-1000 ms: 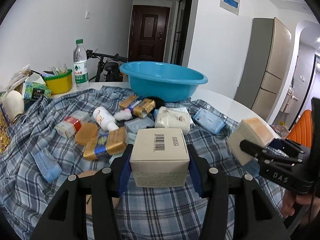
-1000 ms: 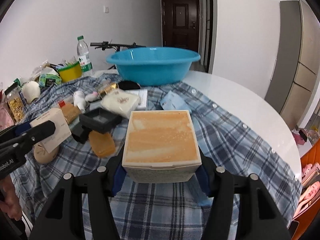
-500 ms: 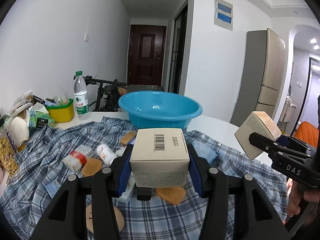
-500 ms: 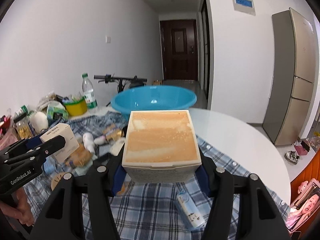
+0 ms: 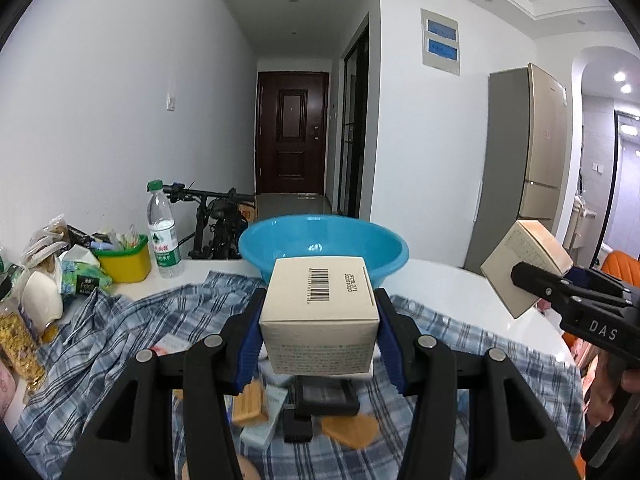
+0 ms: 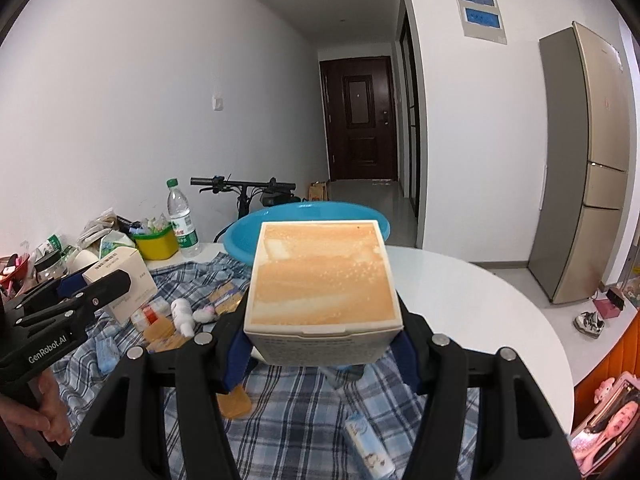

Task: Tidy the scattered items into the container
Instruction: 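Carry the white box with the left tool while the right tool carries the cream cube over the basin, then open the left tool to drop the white box while the right tool releases the cream cube into the basin, then withdraw both tools from the basin back toward the items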

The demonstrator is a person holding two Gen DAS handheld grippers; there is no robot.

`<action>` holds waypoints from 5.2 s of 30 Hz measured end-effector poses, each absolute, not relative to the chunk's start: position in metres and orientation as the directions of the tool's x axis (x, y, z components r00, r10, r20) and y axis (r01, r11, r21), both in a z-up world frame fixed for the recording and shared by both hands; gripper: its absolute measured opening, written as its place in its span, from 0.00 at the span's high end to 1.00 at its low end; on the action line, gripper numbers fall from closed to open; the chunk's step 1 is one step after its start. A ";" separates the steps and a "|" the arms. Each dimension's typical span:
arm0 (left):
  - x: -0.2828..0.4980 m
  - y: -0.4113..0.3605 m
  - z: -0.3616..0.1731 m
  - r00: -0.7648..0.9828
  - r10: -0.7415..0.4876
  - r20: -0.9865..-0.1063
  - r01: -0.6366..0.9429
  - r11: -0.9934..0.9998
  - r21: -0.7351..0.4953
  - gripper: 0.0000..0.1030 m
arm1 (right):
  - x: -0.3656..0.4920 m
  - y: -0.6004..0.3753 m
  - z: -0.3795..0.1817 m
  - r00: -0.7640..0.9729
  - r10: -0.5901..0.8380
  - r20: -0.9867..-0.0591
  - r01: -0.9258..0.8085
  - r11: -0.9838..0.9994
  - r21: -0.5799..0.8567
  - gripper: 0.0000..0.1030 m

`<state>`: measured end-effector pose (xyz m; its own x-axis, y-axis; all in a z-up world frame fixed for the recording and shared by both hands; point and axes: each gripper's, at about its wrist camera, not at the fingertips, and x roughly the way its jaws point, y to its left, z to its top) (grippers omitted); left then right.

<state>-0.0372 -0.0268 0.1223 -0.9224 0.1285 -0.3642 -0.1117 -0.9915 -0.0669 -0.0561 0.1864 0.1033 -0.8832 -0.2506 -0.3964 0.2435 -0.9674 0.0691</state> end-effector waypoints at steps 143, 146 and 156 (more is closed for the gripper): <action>-0.128 -0.062 0.180 -0.935 0.084 -0.343 -0.089 -0.996 -0.001 0.00 | -0.191 0.165 0.135 -0.822 -0.278 -0.496 0.320 -0.948 0.001 0.00; -0.114 -0.059 0.186 -0.937 0.096 -0.337 -0.102 -0.995 -0.001 0.00 | -0.172 0.166 0.143 -0.828 -0.295 -0.477 0.334 -0.942 0.003 0.00; -0.061 -0.055 0.215 -0.958 0.105 -0.266 -0.114 -0.993 0.018 0.00 | -0.119 0.174 0.174 -0.852 -0.336 -0.402 0.357 -0.934 0.024 0.00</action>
<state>-0.0607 -0.0547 0.2152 -0.9583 0.1052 -0.2657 -0.1139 -0.9933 0.0176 -0.1192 0.1745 0.1737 -0.8519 -0.3355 -0.4021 0.3566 -0.9339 0.0237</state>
